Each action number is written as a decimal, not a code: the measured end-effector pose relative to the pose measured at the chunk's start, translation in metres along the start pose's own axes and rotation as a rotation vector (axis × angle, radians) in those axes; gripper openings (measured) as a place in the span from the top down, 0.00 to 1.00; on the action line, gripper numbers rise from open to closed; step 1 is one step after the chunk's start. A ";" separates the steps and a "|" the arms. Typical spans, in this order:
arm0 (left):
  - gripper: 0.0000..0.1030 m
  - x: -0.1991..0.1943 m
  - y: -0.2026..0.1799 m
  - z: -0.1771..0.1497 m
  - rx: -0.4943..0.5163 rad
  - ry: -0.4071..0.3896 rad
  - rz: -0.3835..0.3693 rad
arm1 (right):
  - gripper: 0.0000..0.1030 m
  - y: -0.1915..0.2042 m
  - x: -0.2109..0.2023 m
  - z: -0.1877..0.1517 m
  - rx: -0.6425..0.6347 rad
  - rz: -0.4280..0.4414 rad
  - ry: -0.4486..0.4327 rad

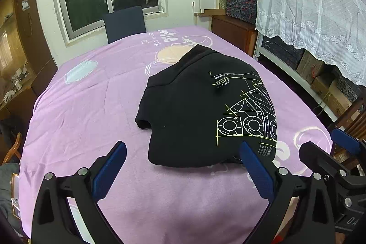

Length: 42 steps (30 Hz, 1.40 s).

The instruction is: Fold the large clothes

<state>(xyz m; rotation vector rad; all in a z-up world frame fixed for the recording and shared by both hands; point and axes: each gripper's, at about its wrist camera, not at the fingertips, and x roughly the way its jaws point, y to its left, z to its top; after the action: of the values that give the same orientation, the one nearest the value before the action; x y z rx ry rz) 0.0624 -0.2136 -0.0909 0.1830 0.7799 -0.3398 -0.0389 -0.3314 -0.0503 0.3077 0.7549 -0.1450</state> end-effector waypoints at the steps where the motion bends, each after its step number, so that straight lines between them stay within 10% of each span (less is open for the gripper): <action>1: 0.03 -0.001 0.000 0.000 0.000 -0.001 0.001 | 0.04 0.000 0.000 0.000 0.000 0.001 -0.001; 42: 0.03 -0.004 -0.001 -0.004 0.002 0.017 -0.001 | 0.04 0.000 -0.011 -0.005 -0.003 -0.009 -0.035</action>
<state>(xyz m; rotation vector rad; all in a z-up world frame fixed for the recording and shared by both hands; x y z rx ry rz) 0.0568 -0.2125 -0.0908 0.1871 0.7971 -0.3407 -0.0503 -0.3292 -0.0464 0.2987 0.7218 -0.1574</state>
